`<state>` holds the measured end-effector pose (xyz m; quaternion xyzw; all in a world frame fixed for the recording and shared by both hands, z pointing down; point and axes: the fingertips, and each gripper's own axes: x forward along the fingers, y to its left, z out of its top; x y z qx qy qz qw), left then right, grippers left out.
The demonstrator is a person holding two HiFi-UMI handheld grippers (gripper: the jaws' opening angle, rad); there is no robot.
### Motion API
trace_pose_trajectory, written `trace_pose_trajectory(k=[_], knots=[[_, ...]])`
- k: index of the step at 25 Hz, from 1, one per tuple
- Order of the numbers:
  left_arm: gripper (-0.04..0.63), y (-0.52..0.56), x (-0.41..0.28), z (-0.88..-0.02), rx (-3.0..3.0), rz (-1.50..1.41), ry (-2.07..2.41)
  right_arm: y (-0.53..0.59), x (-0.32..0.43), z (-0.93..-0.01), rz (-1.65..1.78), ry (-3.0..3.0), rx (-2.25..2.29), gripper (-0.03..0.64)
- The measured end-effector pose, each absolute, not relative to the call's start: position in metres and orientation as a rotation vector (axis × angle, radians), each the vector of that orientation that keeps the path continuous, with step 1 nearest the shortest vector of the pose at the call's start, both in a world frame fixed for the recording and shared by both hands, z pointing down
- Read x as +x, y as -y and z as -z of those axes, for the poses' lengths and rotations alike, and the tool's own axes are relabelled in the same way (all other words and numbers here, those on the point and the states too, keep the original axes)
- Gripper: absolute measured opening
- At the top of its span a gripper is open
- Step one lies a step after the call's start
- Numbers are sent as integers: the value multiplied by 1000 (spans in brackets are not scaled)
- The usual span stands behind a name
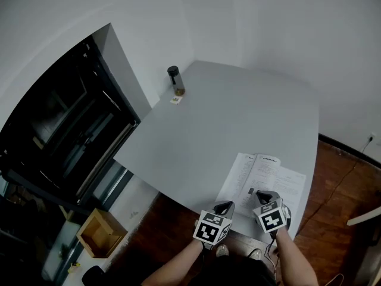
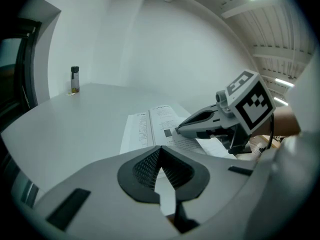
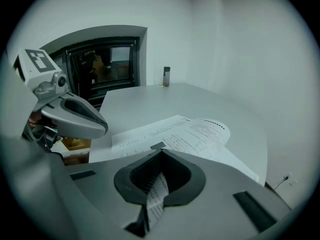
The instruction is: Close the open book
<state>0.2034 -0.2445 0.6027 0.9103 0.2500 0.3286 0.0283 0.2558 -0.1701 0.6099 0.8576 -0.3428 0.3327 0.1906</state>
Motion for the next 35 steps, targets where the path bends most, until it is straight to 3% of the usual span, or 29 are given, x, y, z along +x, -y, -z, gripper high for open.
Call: trace_pose_trajectory(k=[21,29,35], knots=[[5,199,202,-613,2807,-1070,-810,-32,217,-592,-1025,528,2781,3],[5,216,208,-618,2831,-1092,-704,4,225,-565,-912,676,2757,3],[5,262,233,-628,2873,-1112,-541,19,220,-604,-1031,727,2616,3]])
